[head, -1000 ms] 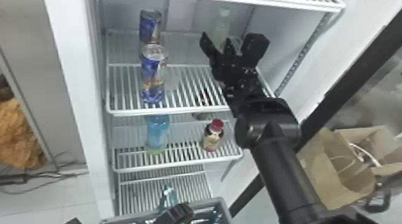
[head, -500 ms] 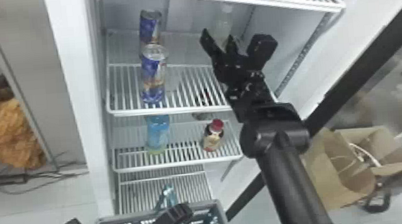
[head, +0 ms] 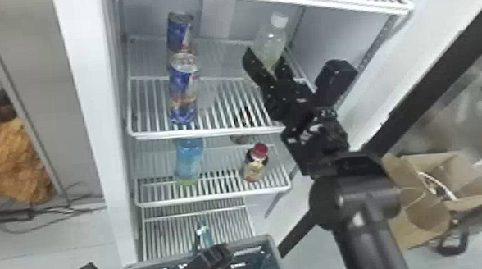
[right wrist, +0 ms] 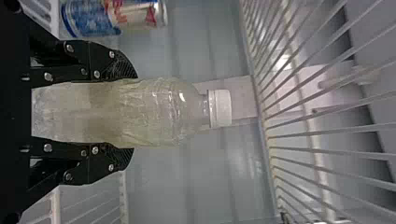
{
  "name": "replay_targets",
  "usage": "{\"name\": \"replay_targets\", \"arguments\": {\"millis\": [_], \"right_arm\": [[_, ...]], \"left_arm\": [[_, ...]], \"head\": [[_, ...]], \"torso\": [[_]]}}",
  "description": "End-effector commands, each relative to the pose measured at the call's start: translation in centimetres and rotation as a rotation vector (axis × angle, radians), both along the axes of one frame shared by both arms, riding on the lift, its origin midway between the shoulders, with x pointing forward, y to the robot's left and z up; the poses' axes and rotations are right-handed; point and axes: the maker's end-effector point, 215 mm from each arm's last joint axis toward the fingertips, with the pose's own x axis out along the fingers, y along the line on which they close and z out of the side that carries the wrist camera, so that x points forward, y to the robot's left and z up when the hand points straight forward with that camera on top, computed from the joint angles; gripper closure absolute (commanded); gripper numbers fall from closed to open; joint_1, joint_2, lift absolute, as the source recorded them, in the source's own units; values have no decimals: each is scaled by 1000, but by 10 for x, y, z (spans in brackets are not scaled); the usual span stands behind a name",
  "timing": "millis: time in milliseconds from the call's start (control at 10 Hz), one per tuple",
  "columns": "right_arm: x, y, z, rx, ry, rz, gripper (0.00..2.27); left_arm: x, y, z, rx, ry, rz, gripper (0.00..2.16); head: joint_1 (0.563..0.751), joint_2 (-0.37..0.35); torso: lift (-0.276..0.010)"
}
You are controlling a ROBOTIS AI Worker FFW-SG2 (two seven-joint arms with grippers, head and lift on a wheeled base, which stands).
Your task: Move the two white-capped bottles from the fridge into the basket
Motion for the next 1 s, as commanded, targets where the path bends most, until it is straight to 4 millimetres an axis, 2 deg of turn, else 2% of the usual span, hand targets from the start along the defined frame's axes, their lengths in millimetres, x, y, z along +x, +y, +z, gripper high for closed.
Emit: {"name": "replay_targets", "arguments": {"millis": [0,200,600,700,900], "right_arm": [[-23,-2,10,25,-9,4,788],[-53,-5,16,23,2,2,788],[-114,6,9,47,75,40,788],[-133,11,12,48,94,50,789],[-174,35,-2,35,213,119,788]], "left_arm": [[0,0,0,1,0,1,1161],[0,1,-1,1,2,3,1161],[1,1,-2,3,2,8,1161],[1,1,-1,2,1,9,1161],[2,1,-1,3,1,10,1161]], "head": [[695,-350],[695,-350],[695,-350],[695,-350],[695,-350]], "torso": [[0],[0],[0],[0],[0]]}}
